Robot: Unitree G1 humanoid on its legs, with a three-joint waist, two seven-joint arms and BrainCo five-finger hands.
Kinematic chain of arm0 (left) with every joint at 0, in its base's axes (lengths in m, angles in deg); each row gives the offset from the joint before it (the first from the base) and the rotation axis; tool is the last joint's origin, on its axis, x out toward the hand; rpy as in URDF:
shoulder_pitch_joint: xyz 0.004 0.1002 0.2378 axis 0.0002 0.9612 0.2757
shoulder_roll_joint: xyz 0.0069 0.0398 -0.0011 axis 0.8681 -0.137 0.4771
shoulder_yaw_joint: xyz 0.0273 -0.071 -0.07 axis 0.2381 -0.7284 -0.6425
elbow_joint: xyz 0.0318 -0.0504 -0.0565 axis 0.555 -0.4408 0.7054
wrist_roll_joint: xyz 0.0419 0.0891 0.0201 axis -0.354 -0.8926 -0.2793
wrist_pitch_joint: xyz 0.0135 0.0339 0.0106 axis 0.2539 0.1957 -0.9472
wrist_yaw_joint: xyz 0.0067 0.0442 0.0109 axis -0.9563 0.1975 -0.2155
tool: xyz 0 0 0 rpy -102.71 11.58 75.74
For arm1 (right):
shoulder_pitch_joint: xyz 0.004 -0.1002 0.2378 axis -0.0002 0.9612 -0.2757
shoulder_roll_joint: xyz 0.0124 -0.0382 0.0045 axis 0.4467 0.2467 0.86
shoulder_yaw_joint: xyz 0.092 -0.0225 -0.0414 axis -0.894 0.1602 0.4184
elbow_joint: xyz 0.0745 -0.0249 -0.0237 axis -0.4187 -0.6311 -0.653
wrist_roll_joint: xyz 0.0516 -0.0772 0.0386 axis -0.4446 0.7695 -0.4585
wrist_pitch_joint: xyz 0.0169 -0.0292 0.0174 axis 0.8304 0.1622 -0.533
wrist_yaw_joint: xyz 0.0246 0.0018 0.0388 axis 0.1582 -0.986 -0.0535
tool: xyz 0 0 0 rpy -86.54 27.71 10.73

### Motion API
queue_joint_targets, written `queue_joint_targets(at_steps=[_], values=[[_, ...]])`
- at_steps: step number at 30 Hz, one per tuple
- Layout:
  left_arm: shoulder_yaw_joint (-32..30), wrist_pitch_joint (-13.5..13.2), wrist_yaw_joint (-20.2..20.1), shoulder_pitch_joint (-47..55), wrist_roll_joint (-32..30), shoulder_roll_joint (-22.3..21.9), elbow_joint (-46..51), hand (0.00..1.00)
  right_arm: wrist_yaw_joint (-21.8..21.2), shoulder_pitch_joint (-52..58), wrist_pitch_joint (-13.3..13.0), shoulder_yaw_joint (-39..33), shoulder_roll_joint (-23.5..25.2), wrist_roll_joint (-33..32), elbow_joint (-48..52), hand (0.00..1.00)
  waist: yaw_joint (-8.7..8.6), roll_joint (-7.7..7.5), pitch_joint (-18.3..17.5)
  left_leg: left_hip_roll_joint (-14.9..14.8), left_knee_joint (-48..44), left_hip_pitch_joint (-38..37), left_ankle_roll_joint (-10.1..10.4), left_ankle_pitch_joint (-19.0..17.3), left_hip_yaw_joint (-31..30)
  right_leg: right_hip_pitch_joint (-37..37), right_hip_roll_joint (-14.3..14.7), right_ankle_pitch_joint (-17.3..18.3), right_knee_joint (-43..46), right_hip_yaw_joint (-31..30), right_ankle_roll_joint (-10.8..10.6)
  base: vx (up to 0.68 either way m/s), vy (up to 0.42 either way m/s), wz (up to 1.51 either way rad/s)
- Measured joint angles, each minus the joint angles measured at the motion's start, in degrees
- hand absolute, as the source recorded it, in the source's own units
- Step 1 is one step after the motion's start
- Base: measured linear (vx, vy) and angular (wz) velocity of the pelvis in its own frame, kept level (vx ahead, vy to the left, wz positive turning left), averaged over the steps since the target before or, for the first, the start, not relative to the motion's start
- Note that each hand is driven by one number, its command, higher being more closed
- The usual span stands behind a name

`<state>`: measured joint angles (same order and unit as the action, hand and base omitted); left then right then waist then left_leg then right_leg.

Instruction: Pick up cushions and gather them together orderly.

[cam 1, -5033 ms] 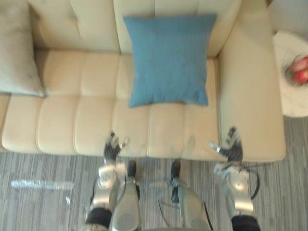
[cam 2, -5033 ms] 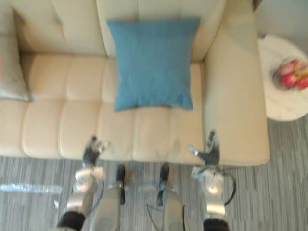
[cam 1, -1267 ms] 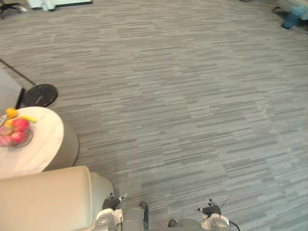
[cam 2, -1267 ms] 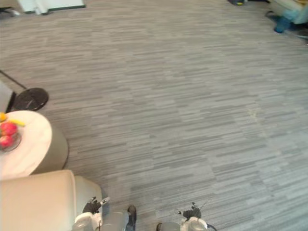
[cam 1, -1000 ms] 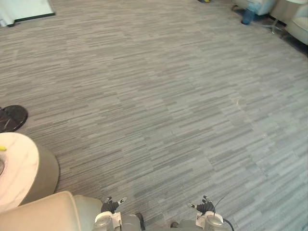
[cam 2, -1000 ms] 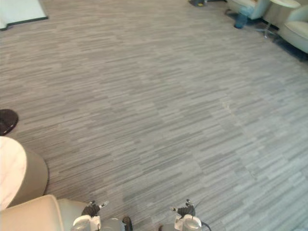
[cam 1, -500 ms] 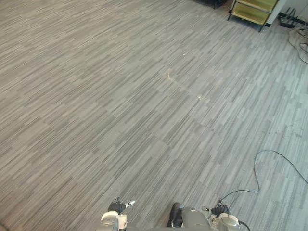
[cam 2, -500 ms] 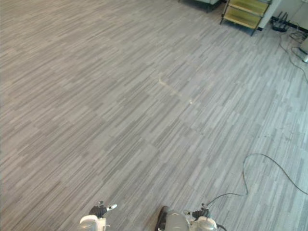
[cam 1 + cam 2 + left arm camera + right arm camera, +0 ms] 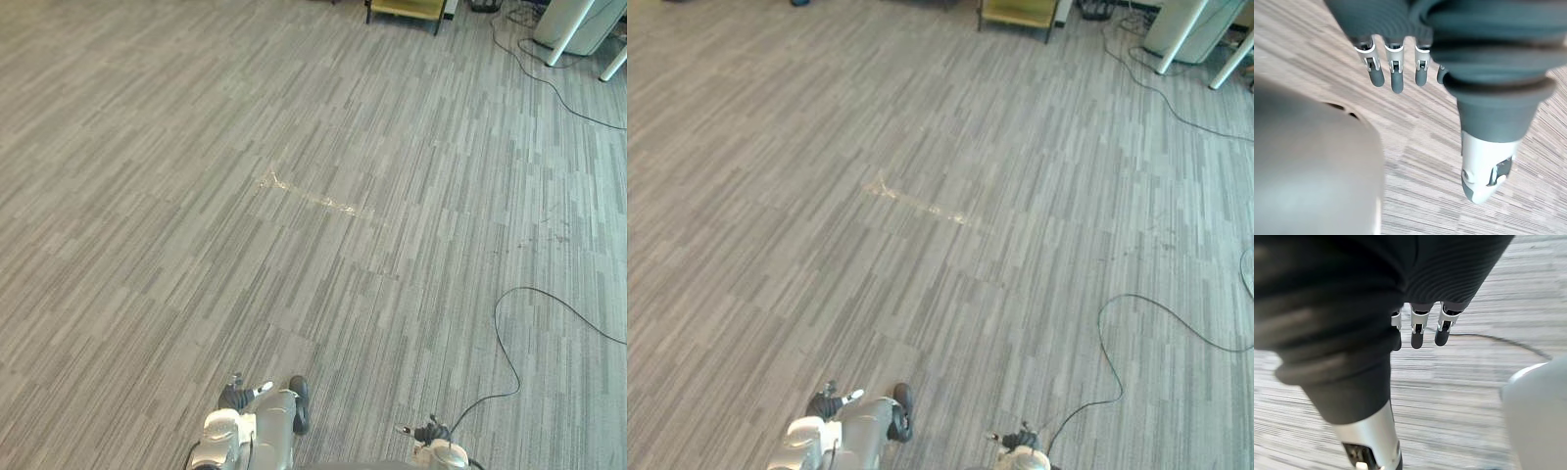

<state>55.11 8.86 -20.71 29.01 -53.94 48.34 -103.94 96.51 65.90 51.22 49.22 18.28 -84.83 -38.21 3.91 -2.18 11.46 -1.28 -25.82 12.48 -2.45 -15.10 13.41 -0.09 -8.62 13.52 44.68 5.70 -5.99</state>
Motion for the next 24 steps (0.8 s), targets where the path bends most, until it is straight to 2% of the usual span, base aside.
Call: queue_joint_targets(at_steps=[1, 2, 3, 4, 5, 7, 9, 10, 11, 12, 13, 14, 15, 16, 17, 18, 19, 20, 21, 23, 24], values=[[0.43, 0.19, 0.09, -0.03, -0.31, 0.07, -0.2, 0.0, -0.03, 0.17, -0.21, 0.01, -0.02, 0.15, 0.52, 0.0, -0.27, -0.09, -0.01, 0.08, 0.49, -1.57, 0.18, -0.63, -0.11, -1.73, -0.45, 0.57, 4.08, 0.19, -0.29, 0.44, 0.048, 0.0], [1.96, 0.56, 0.27, -0.45, -0.4, 0.13, -0.54, 0.0, -0.09, 0.38, -0.44, 0.0, -0.21, 0.17, 0.67, 0.0, -0.75, -0.17, -0.03, 0.27, 2.82, -6.16, 0.39, -1.74, -0.23, -5.76, -1.12, 2.08, 10.0, 1.95, 0.25, 0.44, 0.029, 0.01], [2.75, 0.59, 0.32, -0.46, -0.39, 0.05, -0.68, 0.0, -0.23, 0.5, -0.55, -0.01, -0.1, -0.08, 1.38, 0.0, -0.86, 0.11, 0.1, 0.35, 4.76, -8.84, 0.65, -2.04, -0.23, -8.01, -1.78, 2.8, 10.93, 3.68, 0.74, 0.55, 0.017, -0.01], [3.45, 0.59, 0.32, -0.84, -0.38, -0.05, -1.25, 0.0, -0.39, 0.51, -0.63, 0.07, -0.09, -0.06, 2.19, 0.0, -1.1, 0.29, 0.24, 0.16, 7.54, -12.56, 0.71, -2.07, -0.04, -10.53, -2.23, 4.22, 9.42, 6.69, 2.47, 0.55, -0.015, -0.03], [3.41, 0.62, 0.37, -1.19, -0.36, -0.71, -1.6, 0.0, -0.8, 0.22, -0.65, 0.08, -0.14, -0.02, 2.52, 0.0, -1.3, 0.4, 0.3, -0.42, 11.14, -17.3, 0.73, -2.06, 0.29, -13.29, -2.26, 5.71, 4.1, 10.85, 4.26, 0.66, -0.037, -0.03], [3.43, 0.57, 0.51, -1.57, -0.34, -1.15, -1.8, 0.0, -1.01, -0.42, -1.01, 0.08, -0.32, -0.19, 2.47, 0.0, -1.56, 0.72, 0.34, -1.56, 15.03, -21.7, 0.78, -2.04, 0.79, -17.73, -0.71, 4.79, -6.03, 12.91, 4.78, 0.56, -0.069, 0.03], [3.55, 0.49, 0.64, -1.72, -0.35, -1.07, -2.27, 0.0, -1.06, -1.98, -1.13, 0.09, -0.44, -0.54, 2.33, 0.0, -2.82, 0.8, 0.33, -2.73, 18.39, -24.91, 1.59, -2.39, 0.81, -22.15, 2.11, -3.25, -21.78, 10.91, 4.86, 0.53, -0.137, 0.26], [3.49, 0.5, 0.69, -1.5, -0.36, -1.09, -2.45, 0.0, -1.11, -2.33, -1.13, 0.07, -0.64, -0.57, 2.23, 0.0, -3.74, 0.84, 0.41, -3.13, 19.17, -26.66, 3.17, -3.07, 0.1, -22.65, 3.16, -9.91, -27.69, 8.97, 5.18, 0.65, -0.227, 0.41], [3.26, 0.49, 0.71, -0.99, -0.38, -1.31, -3.16, 0.0, -1.19, -2.37, -1.16, 0.04, -1.32, -0.61, 1.98, 0.0, -4.19, 1.24, 0.34, -4.17, 19.2, -28.78, 4.52, -3.82, -1.02, -21.67, 5.07, -17.44, -28.02, 6.57, 8.49, 0.83, -0.275, 0.08], [2.64, 0.53, 0.71, -0.76, -0.56, -2.11, -3.98, 0.0, -1.15, -2.98, -1.1, 0.03, -2.09, -0.42, 1.66, 0.0, -3.29, 3.49, -0.02, -6.22, 18.58, -29.13, 5.54, -3.29, -1.33, -22.39, 6.6, -15.18, -24.55, 6.75, 9.21, 0.7, -0.242, 0.0], [1.83, 0.66, 0.58, -0.58, -1.1, -2.76, -4.63, 0.0, -1.32, -3.18, -1.15, -0.32, -2.23, -0.57, 1.79, 0.0, -3.24, 4.09, 0.0, -6.67, 15.96, -28.69, 8.47, -1.39, -2.99, -22.91, 5.97, -10.9, -20.05, 6.8, 9.39, 0.8, -0.308, -0.01], [0.79, 0.66, 0.6, -0.29, -1.64, -3.92, -4.43, 0.0, -1.3, -3.12, -0.86, -1.69, -2.51, -0.47, 2.12, 0.0, -4.0, 4.81, -0.03, -7.35, 8.01, -26.93, 7.35, 1.33, -4.8, -21.14, 5.74, -7.21, -17.11, 8.25, 9.86, 0.63, -0.288, 0.3], [0.25, 0.66, 0.58, -0.26, -1.82, -4.08, -4.01, 0.0, -1.3, -2.54, -0.8, -1.81, -2.4, -0.57, 2.36, 0.0, -4.06, 5.07, -0.04, -8.18, 1.16, -24.64, 6.59, 3.57, -5.25, -18.97, 5.88, -5.43, -17.23, 8.88, 10.02, 0.74, -0.332, 0.35], [-0.68, 0.66, 0.45, -0.22, -2.13, -4.41, -3.18, 0.0, -1.29, -1.73, -0.86, -1.44, -2.11, -0.73, 2.73, 0.0, -4.02, 5.61, 0.0, -9.93, -11.54, -19.62, 5.46, 9.18, -6.27, -15.1, 6.24, -3.7, -19.05, 9.62, 10.3, 0.48, -0.195, 0.24], [-1.62, 0.55, 0.31, -0.08, -2.24, -4.94, -2.03, 0.0, -1.28, -1.26, -0.75, -0.59, -2.05, -0.87, 2.68, 0.0, -3.62, 5.83, 0.12, -12.54, -23.68, -14.12, 5.23, 12.76, -6.38, -11.39, 7.59, -2.54, -21.47, 9.56, 10.68, 0.69, -0.196, 0.02], [-1.82, 0.43, 0.19, 0.05, -2.57, -5.06, -0.72, 0.0, -1.17, -1.32, -0.63, 0.16, -2.05, -1.88, 2.71, 0.0, -2.93, 6.57, 0.39, -15.49, -37.12, -7.18, 5.8, 10.47, -5.62, -5.33, 9.15, -1.35, -25.01, 9.31, 11.24, 0.55, -0.116, -0.12], [-1.84, 0.49, 0.12, 0.15, -2.61, -4.95, -0.07, 0.0, -1.14, -1.28, -0.61, 0.18, -1.71, -1.99, 2.72, 0.0, -2.79, 6.0, 0.71, -15.84, -39.62, -4.67, 6.07, 9.54, -5.11, -2.98, 9.34, -1.06, -26.43, 9.22, 11.21, 0.63, -0.132, -0.15], [-1.65, 0.42, 0.12, 0.51, -2.59, -4.77, 1.73, 0.0, -0.85, -1.13, -0.54, 0.28, -0.8, -2.83, 2.74, 0.0, -2.03, 4.95, 0.8, -16.09, -40.14, 0.72, 5.6, 7.8, -2.39, 2.34, 9.34, -0.54, -30.76, 8.82, 10.88, 0.4, -0.088, -0.02], [-1.56, 0.41, 0.11, 0.51, -2.59, -4.81, 2.38, 0.0, -0.81, -1.13, -0.53, 0.3, -0.58, -3.35, 2.75, 0.0, -1.76, 4.76, 0.78, -16.13, -38.85, 2.69, 5.43, 6.96, -1.13, 4.28, 9.31, -0.44, -32.47, 8.77, 10.68, 0.49, -0.09, -0.05], [-1.23, 0.15, 0.09, 0.46, -2.53, -4.87, 3.62, 0.0, -0.82, -0.91, -0.47, 0.35, -0.19, -4.35, 2.64, 0.0, -0.92, 4.38, 0.54, -15.48, -27.87, 6.98, 4.52, 4.32, 4.7, 9.03, 8.81, 0.16, -36.41, 8.42, 9.62, 0.44, -0.033, -0.08], [-1.24, -0.22, 0.07, 0.46, -2.48, -4.97, 3.96, 0.0, -0.82, -0.97, -0.39, 0.07, -0.04, -4.38, 2.59, 0.0, -0.49, 4.3, 0.58, -13.78, -18.46, 7.85, 4.16, 4.15, 7.76, 11.8, 8.17, 0.68, -38.08, 8.05, 8.78, 0.56, 0.032, -0.12]])
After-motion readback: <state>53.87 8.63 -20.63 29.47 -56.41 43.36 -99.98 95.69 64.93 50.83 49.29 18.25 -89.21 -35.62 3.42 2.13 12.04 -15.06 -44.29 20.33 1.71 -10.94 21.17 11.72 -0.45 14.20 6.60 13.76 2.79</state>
